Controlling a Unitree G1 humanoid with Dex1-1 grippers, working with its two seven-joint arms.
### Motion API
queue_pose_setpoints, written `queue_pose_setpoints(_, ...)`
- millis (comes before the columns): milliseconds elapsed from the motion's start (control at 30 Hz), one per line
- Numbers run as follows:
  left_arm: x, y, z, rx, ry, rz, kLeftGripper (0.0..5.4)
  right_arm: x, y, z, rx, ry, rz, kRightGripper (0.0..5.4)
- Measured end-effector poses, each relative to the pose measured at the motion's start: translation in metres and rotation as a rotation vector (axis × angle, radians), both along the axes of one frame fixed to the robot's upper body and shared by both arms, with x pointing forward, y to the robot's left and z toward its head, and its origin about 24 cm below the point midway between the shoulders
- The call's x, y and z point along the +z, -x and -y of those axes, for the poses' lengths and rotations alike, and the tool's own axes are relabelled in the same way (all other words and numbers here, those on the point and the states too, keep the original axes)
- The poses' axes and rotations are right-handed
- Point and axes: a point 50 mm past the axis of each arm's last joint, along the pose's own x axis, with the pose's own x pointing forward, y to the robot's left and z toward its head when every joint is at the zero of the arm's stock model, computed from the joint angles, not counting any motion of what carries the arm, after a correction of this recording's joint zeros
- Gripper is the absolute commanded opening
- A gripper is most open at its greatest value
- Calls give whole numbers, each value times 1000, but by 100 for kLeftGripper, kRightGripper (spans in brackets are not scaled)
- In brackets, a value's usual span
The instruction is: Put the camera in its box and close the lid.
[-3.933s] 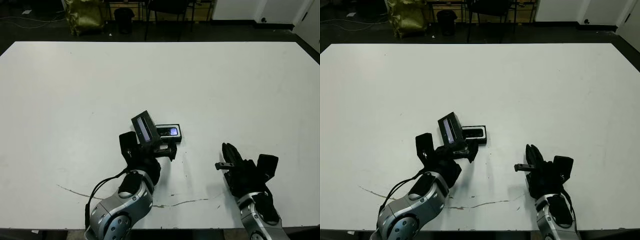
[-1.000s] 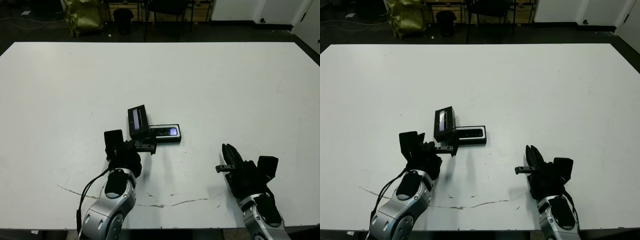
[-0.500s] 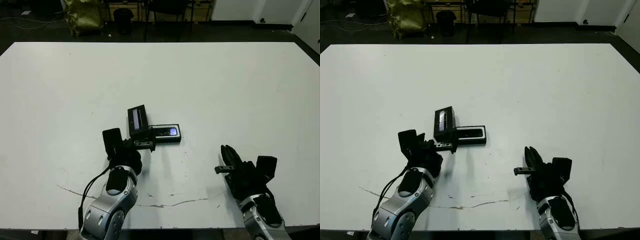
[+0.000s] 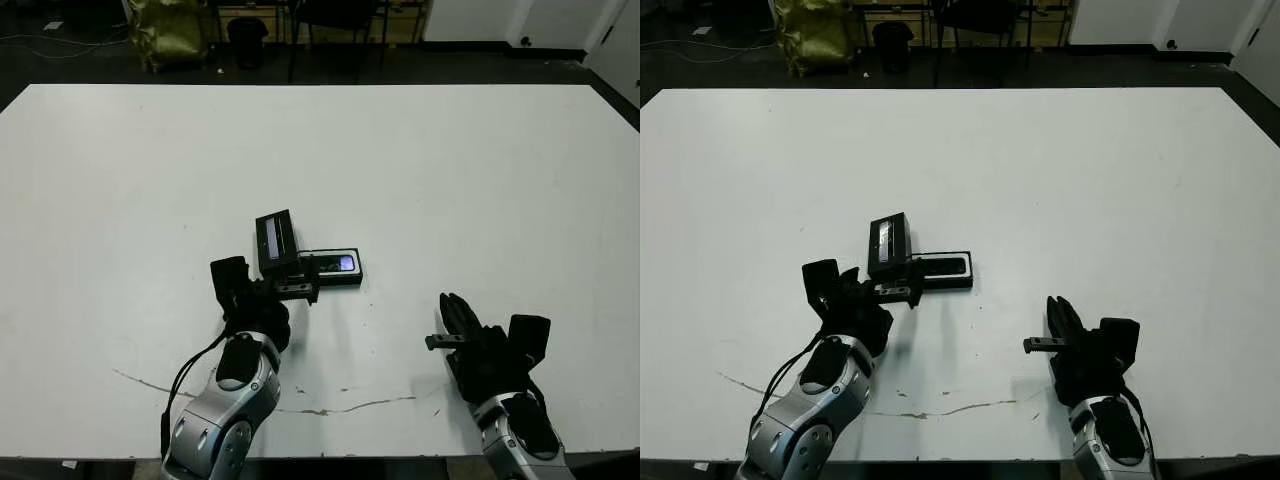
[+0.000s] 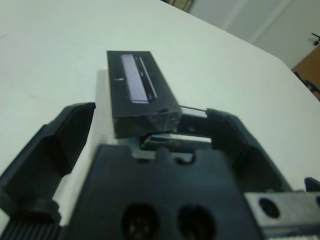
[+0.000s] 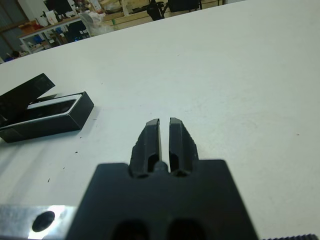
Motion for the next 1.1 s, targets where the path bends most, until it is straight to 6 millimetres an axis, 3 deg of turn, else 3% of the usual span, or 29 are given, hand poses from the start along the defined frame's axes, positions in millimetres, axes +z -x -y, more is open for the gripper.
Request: queue_pose_setpoints(1100,-3,-8,1,22,-23,-7,538,-5,-4,3,25,-1,57,0)
